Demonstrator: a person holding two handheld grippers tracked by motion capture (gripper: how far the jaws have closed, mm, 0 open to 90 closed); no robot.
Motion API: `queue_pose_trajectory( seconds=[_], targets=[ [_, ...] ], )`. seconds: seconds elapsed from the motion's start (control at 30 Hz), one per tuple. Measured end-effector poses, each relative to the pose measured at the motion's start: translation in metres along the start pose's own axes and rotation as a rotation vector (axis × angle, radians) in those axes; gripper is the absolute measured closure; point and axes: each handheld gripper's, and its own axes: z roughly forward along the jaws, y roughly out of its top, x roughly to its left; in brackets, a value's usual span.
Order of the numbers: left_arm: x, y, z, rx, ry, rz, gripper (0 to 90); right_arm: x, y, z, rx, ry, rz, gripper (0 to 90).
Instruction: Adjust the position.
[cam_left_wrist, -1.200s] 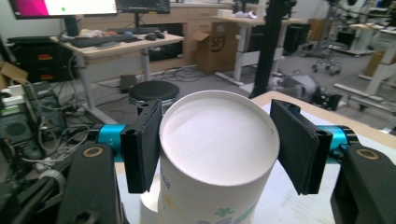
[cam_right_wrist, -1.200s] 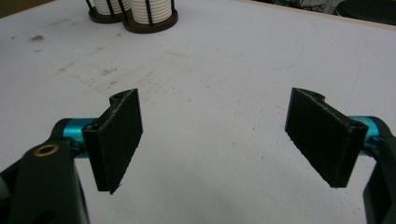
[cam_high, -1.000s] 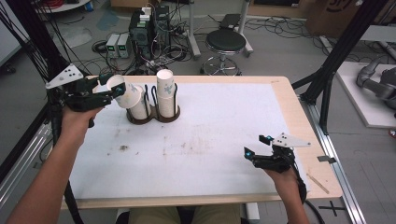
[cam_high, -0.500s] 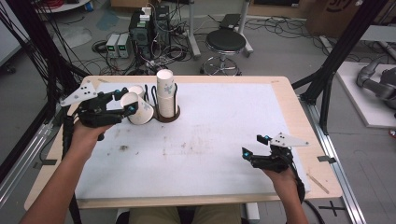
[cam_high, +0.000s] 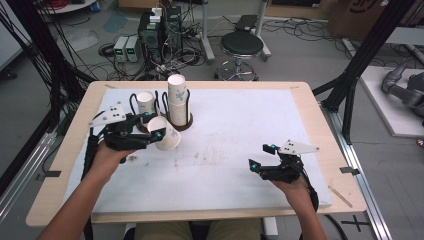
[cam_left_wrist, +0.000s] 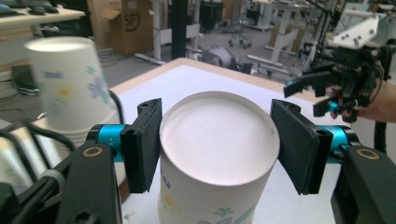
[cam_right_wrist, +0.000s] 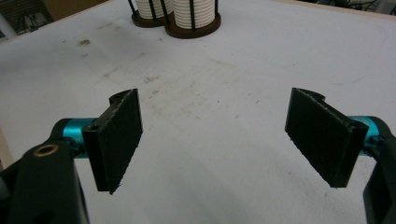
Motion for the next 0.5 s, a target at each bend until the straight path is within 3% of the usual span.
queue_pose_trajectory(
  seconds=[0.5],
  targets=[
    [-0.023, -0.004, 0.044, 0.053, -0.118, 0.02, 36.7, 0.021, 0.024, 0.029, -0.001, 0.202, -0.099, 19.5]
  ],
)
